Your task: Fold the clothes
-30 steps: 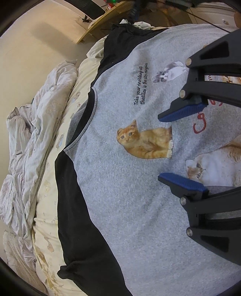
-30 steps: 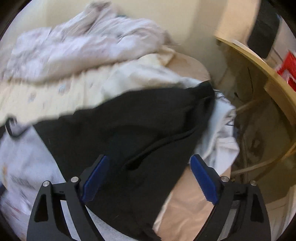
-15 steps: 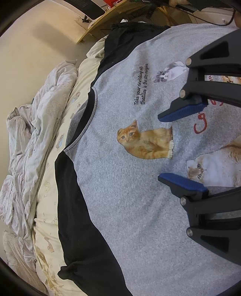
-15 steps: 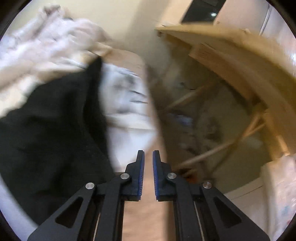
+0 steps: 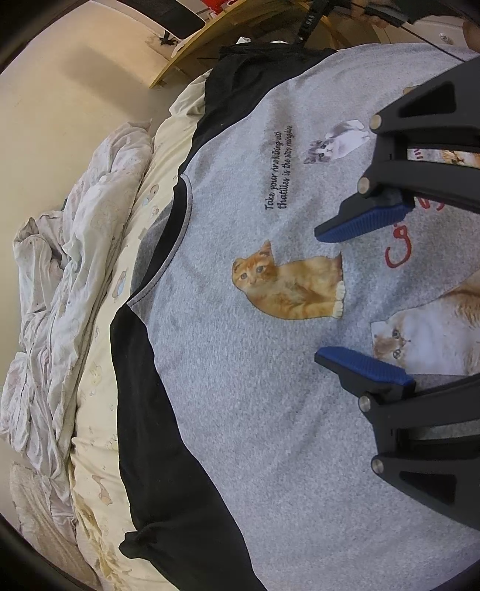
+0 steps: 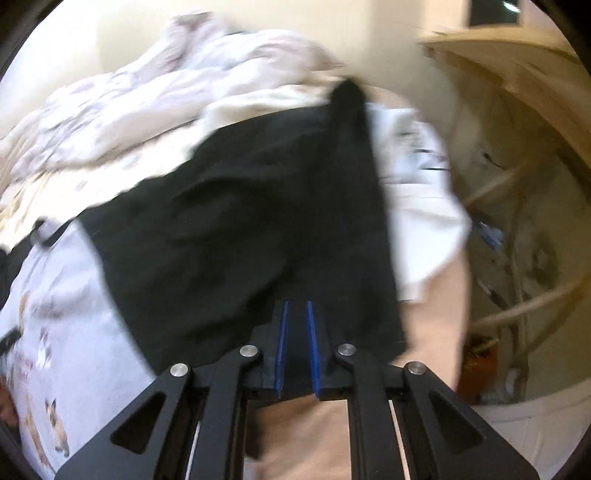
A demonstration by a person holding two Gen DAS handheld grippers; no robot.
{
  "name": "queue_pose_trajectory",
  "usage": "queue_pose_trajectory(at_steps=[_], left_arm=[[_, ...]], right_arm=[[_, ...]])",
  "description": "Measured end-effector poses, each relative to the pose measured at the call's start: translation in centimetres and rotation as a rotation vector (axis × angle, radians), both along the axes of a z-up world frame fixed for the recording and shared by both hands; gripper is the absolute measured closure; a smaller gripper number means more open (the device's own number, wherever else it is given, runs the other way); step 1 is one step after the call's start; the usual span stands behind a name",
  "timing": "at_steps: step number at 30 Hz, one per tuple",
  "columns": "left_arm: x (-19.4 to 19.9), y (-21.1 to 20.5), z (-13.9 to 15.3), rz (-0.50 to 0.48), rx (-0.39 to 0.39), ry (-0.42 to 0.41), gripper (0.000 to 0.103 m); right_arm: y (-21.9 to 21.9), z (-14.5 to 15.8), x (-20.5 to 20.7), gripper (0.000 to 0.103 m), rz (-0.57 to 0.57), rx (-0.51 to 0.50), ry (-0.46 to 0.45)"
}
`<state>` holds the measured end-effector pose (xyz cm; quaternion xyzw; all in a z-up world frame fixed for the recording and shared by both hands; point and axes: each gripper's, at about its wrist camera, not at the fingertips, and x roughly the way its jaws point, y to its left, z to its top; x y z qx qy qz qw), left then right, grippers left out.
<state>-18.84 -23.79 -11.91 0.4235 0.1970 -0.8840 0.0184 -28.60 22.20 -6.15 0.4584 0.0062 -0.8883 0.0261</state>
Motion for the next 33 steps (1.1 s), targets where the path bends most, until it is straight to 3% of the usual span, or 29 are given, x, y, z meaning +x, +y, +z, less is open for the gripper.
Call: queue_pose_trajectory(at_steps=[1, 4, 6, 7, 9, 11, 15, 18, 21, 24, 26, 28, 31, 32, 33], left_arm=[[0.0, 0.0, 0.0, 0.000, 0.000, 0.001, 0.044], [0.1, 0.1, 0.0, -0.001, -0.001, 0.001, 0.044], [0.1, 0.1, 0.0, -0.001, 0.001, 0.000, 0.044], [0.1, 0.1, 0.0, 0.000, 0.002, -0.001, 0.044], [0.0, 0.1, 0.0, -0.001, 0.000, -0.003, 0.043], [0.0, 0.0, 0.0, -0.001, -0.001, -0.005, 0.043], [0.0, 0.0, 0.0, 0.000, 0.003, -0.006, 0.043], [-0.1, 0.0, 0.0, -0.003, -0.001, -0.006, 0.043], [-0.2, -0.1, 0.0, -0.002, -0.005, -0.011, 0.043], [-0.3, -0.2, 0.0, -0.001, 0.009, -0.016, 0.043], [-0.4, -0.4, 0.0, 0.000, 0.019, -0.019, 0.043], [-0.3, -0.2, -0.1, -0.002, 0.016, -0.019, 0.043], [-0.3, -0.3, -0.1, -0.003, 0.016, -0.018, 0.043], [-0.2, -0.3, -0.1, -0.003, 0.019, -0.018, 0.043], [-0.2, -0.4, -0.1, -0.003, 0.023, -0.018, 0.043]], right_arm=[[-0.7, -1.0, -0.4, 0.091, 0.028, 0.010, -0.046], [-1.6, -4.4, -1.4, 0.092, 0.019, 0.220, -0.197], [-0.5, -4.8, -1.5, 0.092, -0.035, 0.393, -0.197], [1.0, -4.8, -1.5, 0.092, -0.083, 0.423, -0.204], [3.4, -4.0, -1.3, 0.093, -0.143, 0.326, -0.208], [3.2, -2.7, -1.0, 0.092, -0.124, 0.342, -0.184], [-1.2, 0.7, 1.0, 0.091, 0.052, 0.152, -0.090], [-3.6, -1.3, 1.2, 0.091, 0.112, 0.147, -0.181], [-3.8, -3.4, 0.5, 0.089, 0.043, 0.183, -0.283], [-5.8, 0.4, 0.0, 0.085, 0.058, 0.158, -0.169], [-9.0, 2.9, -1.1, 0.085, 0.163, 0.079, -0.109], [-12.8, 5.3, -2.6, 0.072, 0.279, -0.007, -0.068], [-19.9, 6.8, -6.4, 0.049, 0.421, -0.091, -0.081], [-22.1, 6.8, -7.6, 0.033, 0.448, -0.093, -0.082], [-23.9, 6.6, -9.4, 0.024, 0.465, -0.081, -0.080]])
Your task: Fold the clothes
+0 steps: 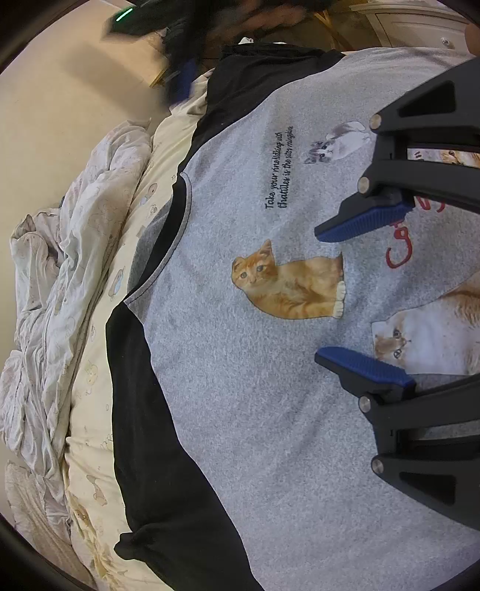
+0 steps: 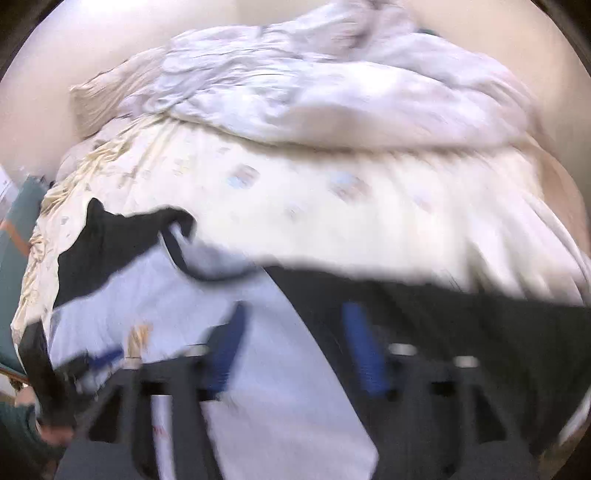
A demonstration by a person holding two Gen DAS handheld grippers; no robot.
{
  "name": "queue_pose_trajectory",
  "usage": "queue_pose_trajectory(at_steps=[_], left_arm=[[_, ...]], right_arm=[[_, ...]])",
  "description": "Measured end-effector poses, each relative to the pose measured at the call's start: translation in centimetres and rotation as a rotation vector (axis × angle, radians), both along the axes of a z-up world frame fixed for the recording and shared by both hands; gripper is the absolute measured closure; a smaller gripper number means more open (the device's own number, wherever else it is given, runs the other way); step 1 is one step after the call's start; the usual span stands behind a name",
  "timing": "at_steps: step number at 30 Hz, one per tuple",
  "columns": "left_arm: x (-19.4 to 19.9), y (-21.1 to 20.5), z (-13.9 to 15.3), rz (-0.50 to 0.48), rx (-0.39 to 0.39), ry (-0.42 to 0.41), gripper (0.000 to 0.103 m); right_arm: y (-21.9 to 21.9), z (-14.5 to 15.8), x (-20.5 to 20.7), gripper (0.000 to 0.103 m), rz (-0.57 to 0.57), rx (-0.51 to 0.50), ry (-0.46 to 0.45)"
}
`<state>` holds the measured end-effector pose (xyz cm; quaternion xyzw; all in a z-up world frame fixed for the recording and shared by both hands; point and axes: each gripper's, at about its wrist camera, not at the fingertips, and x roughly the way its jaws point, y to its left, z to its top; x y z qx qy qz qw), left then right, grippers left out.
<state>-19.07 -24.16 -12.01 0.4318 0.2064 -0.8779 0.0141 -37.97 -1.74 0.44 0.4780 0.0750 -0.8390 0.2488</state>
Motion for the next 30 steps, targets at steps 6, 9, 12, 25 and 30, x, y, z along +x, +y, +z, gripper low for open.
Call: queue_pose_trajectory(at_steps=[6, 9, 12, 25, 30], left_arm=[[-0.2, 0.1, -0.1, -0.015, 0.006, 0.001, 0.039], [-0.3, -0.1, -0.1, -0.014, 0.027, -0.002, 0.038], [-0.3, -0.4, -0.2, -0.008, 0.054, -0.006, 0.038], [0.3, -0.5, -0.3, 0.005, 0.085, -0.011, 0.038], [0.4, -1.0, -0.2, 0.006, 0.082, -0.010, 0.038]], right_arm=[[-7.3, -5.9, -8.8, 0.025, 0.111, 0.137, -0.187], [-8.3, -8.2, -9.2, 0.026, 0.206, 0.209, -0.339], [-9.1, -8.5, -7.0, 0.065, 0.293, 0.282, -0.335], [-7.2, -7.1, 6.3, 0.076, 0.454, 0.298, -0.144], [-5.7, -3.8, 2.2, 0.067, 0.370, 0.019, -0.225]])
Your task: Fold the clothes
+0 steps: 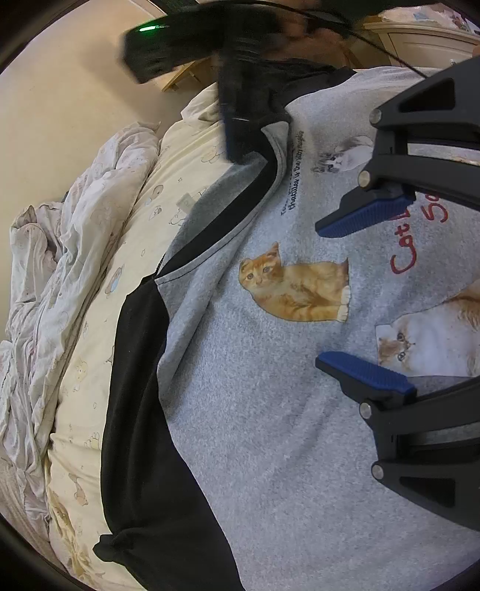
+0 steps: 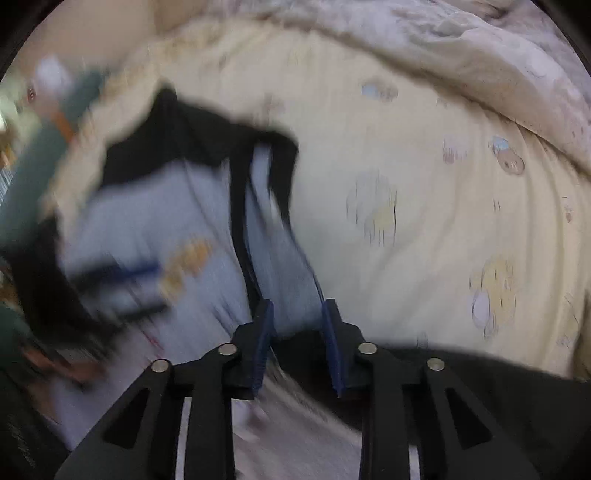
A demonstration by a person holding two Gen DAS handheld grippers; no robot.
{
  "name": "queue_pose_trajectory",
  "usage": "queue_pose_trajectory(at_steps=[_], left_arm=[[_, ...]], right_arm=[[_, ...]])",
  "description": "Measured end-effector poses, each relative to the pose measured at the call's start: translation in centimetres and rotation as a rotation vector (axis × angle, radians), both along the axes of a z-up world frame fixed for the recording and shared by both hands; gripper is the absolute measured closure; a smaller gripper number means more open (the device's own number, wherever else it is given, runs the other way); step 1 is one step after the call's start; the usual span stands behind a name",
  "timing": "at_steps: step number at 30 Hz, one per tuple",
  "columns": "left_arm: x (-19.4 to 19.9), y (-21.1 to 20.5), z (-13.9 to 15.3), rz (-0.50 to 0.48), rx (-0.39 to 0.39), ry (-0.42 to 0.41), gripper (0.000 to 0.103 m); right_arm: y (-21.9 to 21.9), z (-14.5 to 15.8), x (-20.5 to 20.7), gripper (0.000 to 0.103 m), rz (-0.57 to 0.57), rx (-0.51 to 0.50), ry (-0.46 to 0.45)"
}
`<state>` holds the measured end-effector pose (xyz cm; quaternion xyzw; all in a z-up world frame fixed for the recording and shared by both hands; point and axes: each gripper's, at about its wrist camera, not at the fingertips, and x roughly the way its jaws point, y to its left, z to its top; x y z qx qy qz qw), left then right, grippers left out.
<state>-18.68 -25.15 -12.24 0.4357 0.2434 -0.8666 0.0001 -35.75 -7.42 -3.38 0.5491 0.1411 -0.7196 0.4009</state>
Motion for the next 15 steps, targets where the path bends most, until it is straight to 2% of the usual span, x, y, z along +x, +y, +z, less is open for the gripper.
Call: queue_pose_trajectory(at_steps=[3, 6, 8, 10, 14, 15], left_arm=[[0.0, 0.1, -0.1, -0.004, -0.014, 0.000, 0.038], [-0.1, 0.0, -0.1, -0.005, -0.008, 0.000, 0.038], [-0.1, -0.2, -0.1, -0.004, 0.003, -0.002, 0.038], [0.0, -0.5, -0.1, -0.003, 0.018, -0.004, 0.038], [0.3, -1.3, -0.2, 0.004, 0.051, -0.009, 0.038], [0.3, -1.3, -0.3, 0.004, 0.055, -0.010, 0.038]], right_arm=[[-1.2, 1.3, -3.6, 0.066, -0.071, -0.078, 0.018], [-4.5, -0.3, -6.1, 0.066, -0.069, -0.038, -0.016], [-6.0, -2.4, -6.9, 0.066, -0.047, -0.006, -0.075], [-6.0, -3.4, -6.4, 0.065, -0.025, 0.006, -0.097], [-5.1, -3.6, -6.1, 0.064, -0.028, -0.031, -0.143], [-4.9, -3.5, -5.6, 0.064, -0.009, -0.004, -0.137]])
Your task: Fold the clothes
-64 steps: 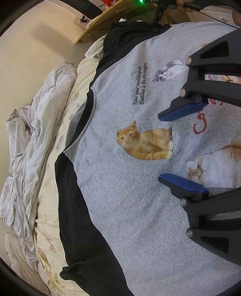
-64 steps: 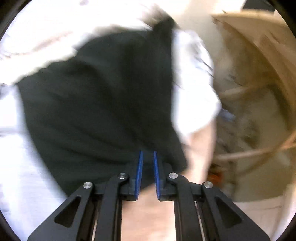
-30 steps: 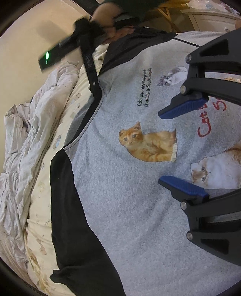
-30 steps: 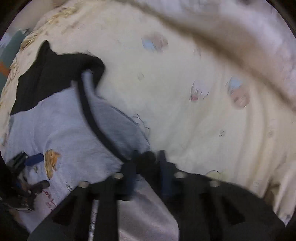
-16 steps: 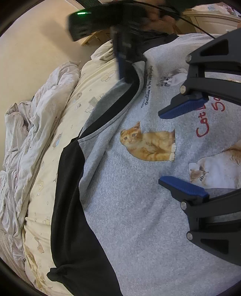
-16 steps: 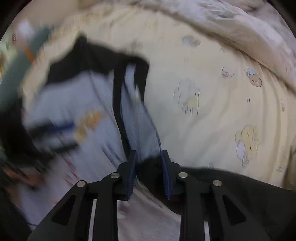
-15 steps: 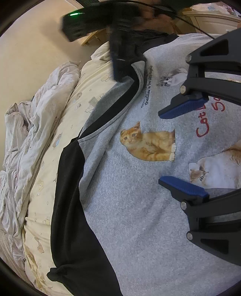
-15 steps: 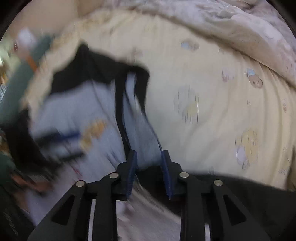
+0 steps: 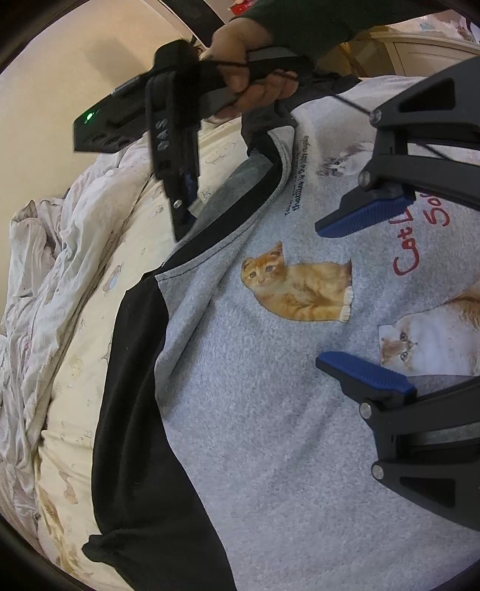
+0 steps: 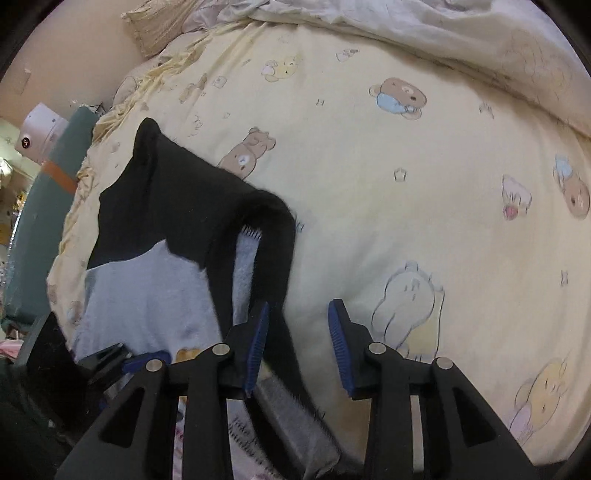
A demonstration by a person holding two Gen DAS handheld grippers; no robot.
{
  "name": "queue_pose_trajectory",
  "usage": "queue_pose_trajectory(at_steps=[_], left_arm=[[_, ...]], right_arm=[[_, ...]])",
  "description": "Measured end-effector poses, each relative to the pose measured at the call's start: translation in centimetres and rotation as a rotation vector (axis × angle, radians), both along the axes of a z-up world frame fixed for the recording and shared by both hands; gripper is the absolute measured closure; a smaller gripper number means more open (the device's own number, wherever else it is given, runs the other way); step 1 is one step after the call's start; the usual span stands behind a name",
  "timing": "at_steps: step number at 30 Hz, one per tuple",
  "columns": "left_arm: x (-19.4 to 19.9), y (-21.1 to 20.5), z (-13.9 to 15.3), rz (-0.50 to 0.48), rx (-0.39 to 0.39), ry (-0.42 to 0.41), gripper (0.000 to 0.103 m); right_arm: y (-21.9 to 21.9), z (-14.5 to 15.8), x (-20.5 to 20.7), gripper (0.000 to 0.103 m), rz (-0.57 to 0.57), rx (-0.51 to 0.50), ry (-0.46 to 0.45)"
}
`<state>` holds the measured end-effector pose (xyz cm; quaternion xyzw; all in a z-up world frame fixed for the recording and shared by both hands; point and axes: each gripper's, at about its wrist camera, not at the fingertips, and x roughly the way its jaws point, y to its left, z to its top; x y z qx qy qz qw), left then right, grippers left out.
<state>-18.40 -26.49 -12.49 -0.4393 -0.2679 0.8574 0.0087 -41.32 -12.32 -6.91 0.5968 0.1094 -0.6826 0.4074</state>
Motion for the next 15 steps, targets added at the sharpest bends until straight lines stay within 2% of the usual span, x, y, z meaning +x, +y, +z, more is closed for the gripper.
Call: queue_pose_trajectory(at_steps=[2, 4, 10, 11, 14, 15], left_arm=[[0.1, -0.2, 0.0, 0.001, 0.006, -0.001, 0.038], [0.1, -0.4, 0.0, 0.002, 0.012, -0.003, 0.038], [0.3, -0.5, -0.1, 0.005, 0.016, -0.003, 0.038], [0.3, -0.3, -0.2, 0.004, 0.011, -0.002, 0.038], [0.1, 0.1, -0.2, 0.003, 0.008, -0.002, 0.038], [-0.2, 0.0, -0.2, 0.003, 0.010, -0.002, 0.038]], right_arm=[[0.0, 0.2, 1.4, 0.064, 0.065, 0.088, 0.049], [0.3, 0.2, 2.7, 0.064, 0.107, 0.130, 0.070], [1.4, 0.1, 5.0, 0.068, 0.153, 0.238, 0.151], [1.5, 0.0, 5.2, 0.070, 0.156, 0.251, 0.163], [2.0, 0.6, 5.7, 0.095, 0.163, 0.271, 0.211], [2.1, 0.9, 5.9, 0.096, 0.166, 0.277, 0.233]])
